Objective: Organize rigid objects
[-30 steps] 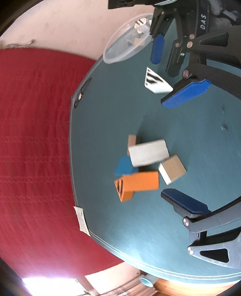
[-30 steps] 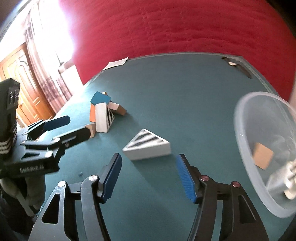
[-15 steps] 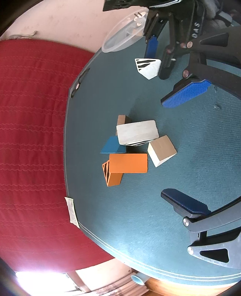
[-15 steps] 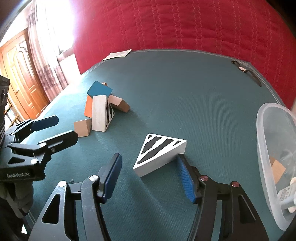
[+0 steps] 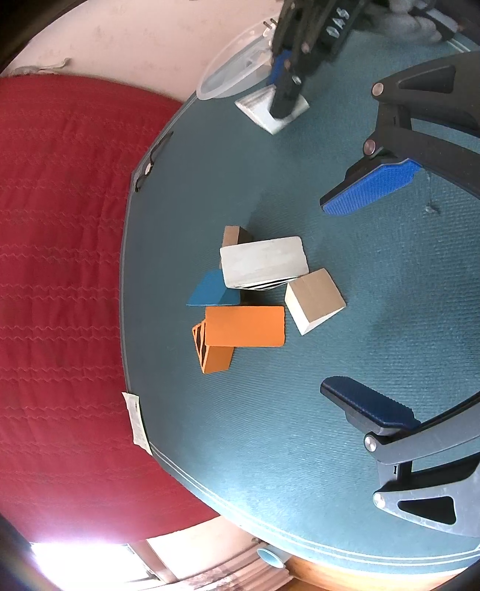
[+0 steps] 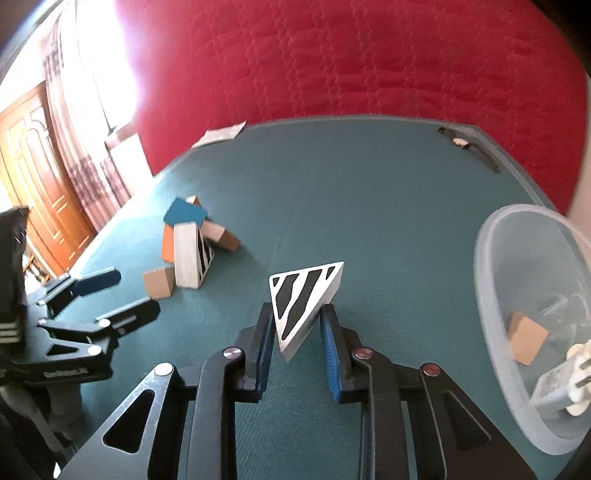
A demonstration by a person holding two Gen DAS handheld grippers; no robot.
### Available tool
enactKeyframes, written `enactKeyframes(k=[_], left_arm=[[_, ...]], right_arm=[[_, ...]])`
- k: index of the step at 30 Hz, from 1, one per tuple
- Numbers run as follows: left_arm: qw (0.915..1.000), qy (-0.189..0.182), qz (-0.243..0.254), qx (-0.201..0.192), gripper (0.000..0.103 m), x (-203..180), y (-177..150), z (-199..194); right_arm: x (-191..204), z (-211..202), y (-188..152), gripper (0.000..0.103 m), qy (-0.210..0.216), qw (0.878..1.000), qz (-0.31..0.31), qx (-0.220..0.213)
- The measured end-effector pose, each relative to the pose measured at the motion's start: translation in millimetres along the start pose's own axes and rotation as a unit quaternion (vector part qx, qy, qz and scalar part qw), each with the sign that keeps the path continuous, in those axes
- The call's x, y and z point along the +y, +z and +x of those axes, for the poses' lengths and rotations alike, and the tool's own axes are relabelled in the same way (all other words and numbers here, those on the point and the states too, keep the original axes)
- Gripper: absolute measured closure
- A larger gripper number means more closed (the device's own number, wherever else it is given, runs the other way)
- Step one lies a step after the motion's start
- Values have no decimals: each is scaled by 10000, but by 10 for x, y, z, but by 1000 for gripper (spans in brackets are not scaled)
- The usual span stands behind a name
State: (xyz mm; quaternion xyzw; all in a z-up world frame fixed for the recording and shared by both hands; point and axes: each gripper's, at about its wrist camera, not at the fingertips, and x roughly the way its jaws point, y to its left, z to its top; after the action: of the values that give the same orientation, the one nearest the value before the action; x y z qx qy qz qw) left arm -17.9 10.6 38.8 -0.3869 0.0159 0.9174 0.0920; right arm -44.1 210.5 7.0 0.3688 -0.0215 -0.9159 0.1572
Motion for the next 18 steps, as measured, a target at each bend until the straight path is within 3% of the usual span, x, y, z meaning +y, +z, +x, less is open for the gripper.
enactKeyframes(k=[9,18], left_arm=[[10000,61,-66,15,11,3,-11,-8],[9998,132,-124,32,11,7,-6,9]], right_arm=[[-410,-458,38,77,-650,9955,362,-596],[-991,-667,9,77,-1327,9827,1022,-791]])
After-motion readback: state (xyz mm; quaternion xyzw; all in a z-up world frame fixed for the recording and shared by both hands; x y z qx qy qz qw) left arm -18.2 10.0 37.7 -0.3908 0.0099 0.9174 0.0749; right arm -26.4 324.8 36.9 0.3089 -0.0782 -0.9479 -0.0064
